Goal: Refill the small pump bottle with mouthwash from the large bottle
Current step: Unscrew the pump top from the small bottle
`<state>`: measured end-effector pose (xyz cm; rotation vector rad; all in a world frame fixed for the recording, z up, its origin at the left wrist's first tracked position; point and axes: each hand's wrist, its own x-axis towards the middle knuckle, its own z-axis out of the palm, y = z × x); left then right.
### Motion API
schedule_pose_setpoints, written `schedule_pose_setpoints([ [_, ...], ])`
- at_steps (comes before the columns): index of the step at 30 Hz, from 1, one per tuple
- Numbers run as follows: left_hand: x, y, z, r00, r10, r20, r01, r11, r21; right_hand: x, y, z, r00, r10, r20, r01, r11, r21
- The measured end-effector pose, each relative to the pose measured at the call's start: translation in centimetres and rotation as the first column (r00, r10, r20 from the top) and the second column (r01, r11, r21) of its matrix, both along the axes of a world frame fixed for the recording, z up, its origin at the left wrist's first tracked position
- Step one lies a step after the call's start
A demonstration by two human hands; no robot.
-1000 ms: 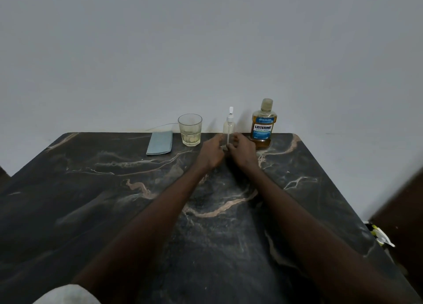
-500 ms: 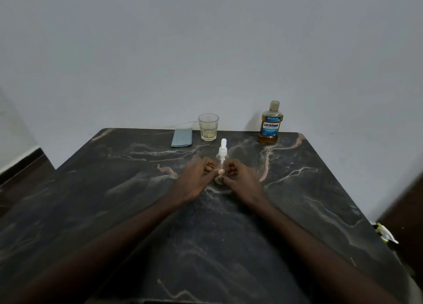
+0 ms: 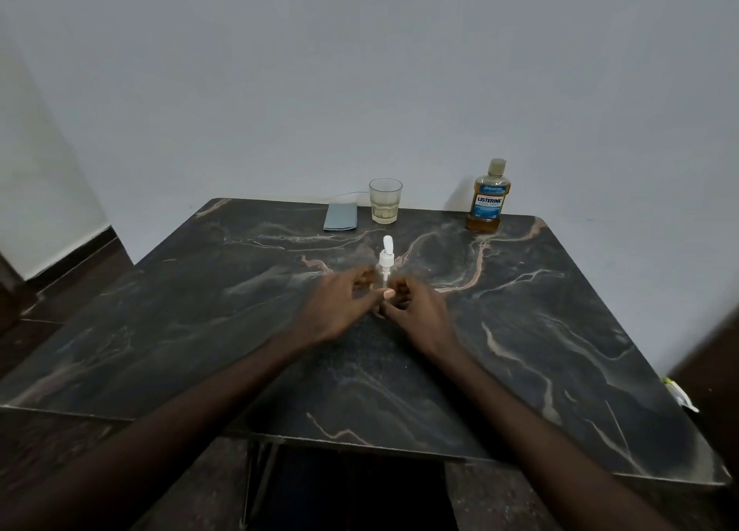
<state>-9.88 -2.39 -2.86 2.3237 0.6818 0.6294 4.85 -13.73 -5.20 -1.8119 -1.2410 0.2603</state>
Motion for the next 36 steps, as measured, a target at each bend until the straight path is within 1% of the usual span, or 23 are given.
schedule_pose_setpoints([
  [1,0.0,0.0,0.2,1.0,-0.021,0.015,0.022,0.999,-0.03,-0.1,-0.1,0.1,1.0,0.017,-0.009,-0.017,1.0,-0.01],
  [5,0.3,-0.8,1.9,0.978,-0.133,0.163,0.164,0.968,-0.192,-0.2,-0.3,0.0,0.999,0.041,0.005,-0.041,0.999,-0.028],
  [9,0.8,-1.5,2.0,0.941,-0.117,0.316,0.215,0.931,-0.296,-0.2,-0.2,-0.1,0.998,0.04,0.055,-0.039,0.999,-0.017],
  [13,1.1,-1.8,1.7,0.915,-0.039,0.401,0.192,0.918,-0.348,-0.2,-0.1,-0.1,0.995,0.025,0.097,-0.024,1.0,-0.01],
  [15,1.4,-1.9,1.6,0.901,0.053,0.43,0.124,0.919,-0.373,-0.2,-0.1,-0.1,0.994,0.013,0.108,-0.013,1.0,-0.003],
  [17,2.0,-2.1,1.6,0.862,0.18,0.474,0.046,0.903,-0.427,-0.1,0.0,-0.2,0.992,0.003,0.126,-0.003,1.0,0.007],
  [18,2.3,-2.3,1.7,0.849,0.216,0.482,0.021,0.898,-0.44,0.0,0.0,-0.2,0.991,0.001,0.131,-0.002,1.0,0.01],
  [20,2.7,-2.6,1.9,0.843,0.235,0.483,-0.003,0.901,-0.434,0.0,0.0,-0.2,0.992,-0.002,0.129,0.001,1.0,0.004],
  [22,2.6,-2.5,1.8,0.848,0.204,0.489,0.038,0.897,-0.44,-0.1,-0.1,-0.2,0.992,-0.001,0.126,0.001,1.0,-0.006],
  [24,2.3,-2.3,1.8,0.871,0.119,0.477,0.104,0.904,-0.415,0.0,0.0,-0.4,0.993,0.005,0.12,-0.004,1.0,-0.007],
  [26,2.2,-2.1,1.8,0.901,0.106,0.421,0.059,0.931,-0.36,0.0,0.1,-0.4,0.992,0.001,0.126,-0.001,1.0,-0.003],
  [28,2.3,-2.0,1.9,0.9,0.169,0.402,-0.026,0.941,-0.336,0.1,0.1,-0.4,0.991,-0.015,0.134,0.014,1.0,0.011],
  [29,2.3,-2.0,1.9,0.897,0.182,0.404,-0.035,0.938,-0.344,0.1,0.1,-0.4,0.991,-0.018,0.133,0.016,1.0,0.012],
  [31,2.2,-1.9,2.1,0.896,0.123,0.427,0.056,0.922,-0.383,0.0,0.1,-0.4,0.992,-0.009,0.125,0.008,1.0,0.01],
  [33,2.0,-1.9,2.2,0.895,0.04,0.445,0.146,0.915,-0.376,-0.1,0.0,-0.4,0.993,-0.001,0.121,0.0,1.0,0.009],
  [34,2.0,-1.9,2.2,0.894,0.041,0.446,0.144,0.916,-0.374,-0.1,0.0,-0.4,0.993,0.0,0.121,-0.001,1.0,0.008],
  [36,2.1,-1.9,2.1,0.889,0.108,0.444,0.084,0.917,-0.39,0.0,0.0,-0.4,0.993,-0.005,0.12,0.005,1.0,0.006],
])
